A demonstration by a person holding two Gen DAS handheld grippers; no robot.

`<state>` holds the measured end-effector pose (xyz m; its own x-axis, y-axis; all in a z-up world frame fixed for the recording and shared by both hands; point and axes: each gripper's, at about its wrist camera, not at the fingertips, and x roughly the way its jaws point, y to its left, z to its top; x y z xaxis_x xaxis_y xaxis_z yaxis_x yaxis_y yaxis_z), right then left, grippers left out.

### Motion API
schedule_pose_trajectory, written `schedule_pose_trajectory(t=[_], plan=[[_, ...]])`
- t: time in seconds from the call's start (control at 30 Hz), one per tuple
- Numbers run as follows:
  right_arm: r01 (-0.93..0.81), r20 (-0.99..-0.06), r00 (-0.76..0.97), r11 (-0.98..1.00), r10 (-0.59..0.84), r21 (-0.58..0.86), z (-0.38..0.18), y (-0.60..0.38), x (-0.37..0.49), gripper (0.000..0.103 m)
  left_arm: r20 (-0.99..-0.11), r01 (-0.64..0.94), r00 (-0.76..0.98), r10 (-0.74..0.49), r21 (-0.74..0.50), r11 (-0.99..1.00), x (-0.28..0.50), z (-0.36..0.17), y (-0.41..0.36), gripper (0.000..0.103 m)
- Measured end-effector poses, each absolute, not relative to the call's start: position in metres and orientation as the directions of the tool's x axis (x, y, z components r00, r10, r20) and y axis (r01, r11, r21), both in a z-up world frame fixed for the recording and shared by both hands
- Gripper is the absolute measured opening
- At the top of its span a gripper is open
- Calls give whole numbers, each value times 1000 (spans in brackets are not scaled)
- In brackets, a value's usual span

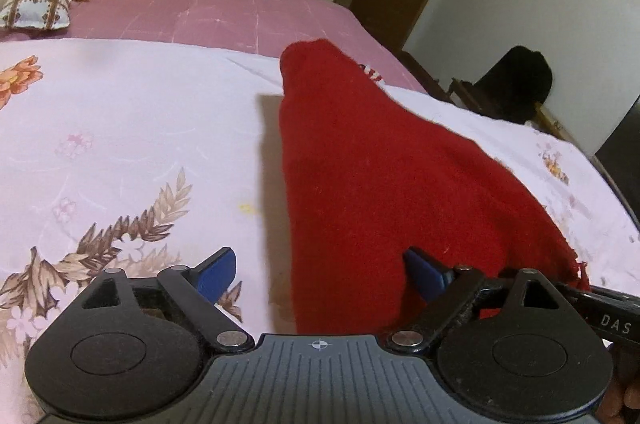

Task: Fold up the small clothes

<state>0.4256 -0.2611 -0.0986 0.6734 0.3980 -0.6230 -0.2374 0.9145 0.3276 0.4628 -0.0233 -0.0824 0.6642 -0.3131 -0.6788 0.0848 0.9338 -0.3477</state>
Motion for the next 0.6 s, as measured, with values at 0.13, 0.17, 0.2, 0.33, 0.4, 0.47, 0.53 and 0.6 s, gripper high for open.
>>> schedule_pose_trajectory(t=[0.13, 0.17, 0.2, 0.33, 0.4, 0.47, 0.53, 0.6], plan=[[-290, -618, 692, 928, 373, 235, -88, -250, 415, 17, -625, 61, 726, -287, -357, 932, 458, -71, -5, 91], [-303, -614, 698, 929, 367, 211, -85, -246, 414, 17, -633, 42, 726, -269, -350, 936, 460, -72, -1, 91], [-311, -609, 705, 931, 362, 193, -81, -242, 416, 17, -642, 29, 721, -262, -350, 936, 463, -73, 2, 91], [-344, -569, 740, 929, 359, 139, -60, -241, 413, 17, -641, 43, 714, -282, -362, 931, 467, -76, 5, 91], [-349, -557, 750, 929, 356, 124, -54, -245, 411, 17, -634, 65, 708, -311, -380, 923, 471, -80, -2, 91], [-332, -570, 744, 933, 348, 136, -62, -253, 416, 17, -669, 75, 681, -298, -341, 937, 475, -89, -10, 91], [-283, -631, 698, 940, 338, 190, -86, -264, 427, 16, -673, 85, 671, -310, -346, 935, 476, -94, -14, 91], [-227, -628, 683, 925, 373, 304, -106, -282, 432, 17, -676, 94, 674, -296, -319, 943, 476, -92, -19, 91]])
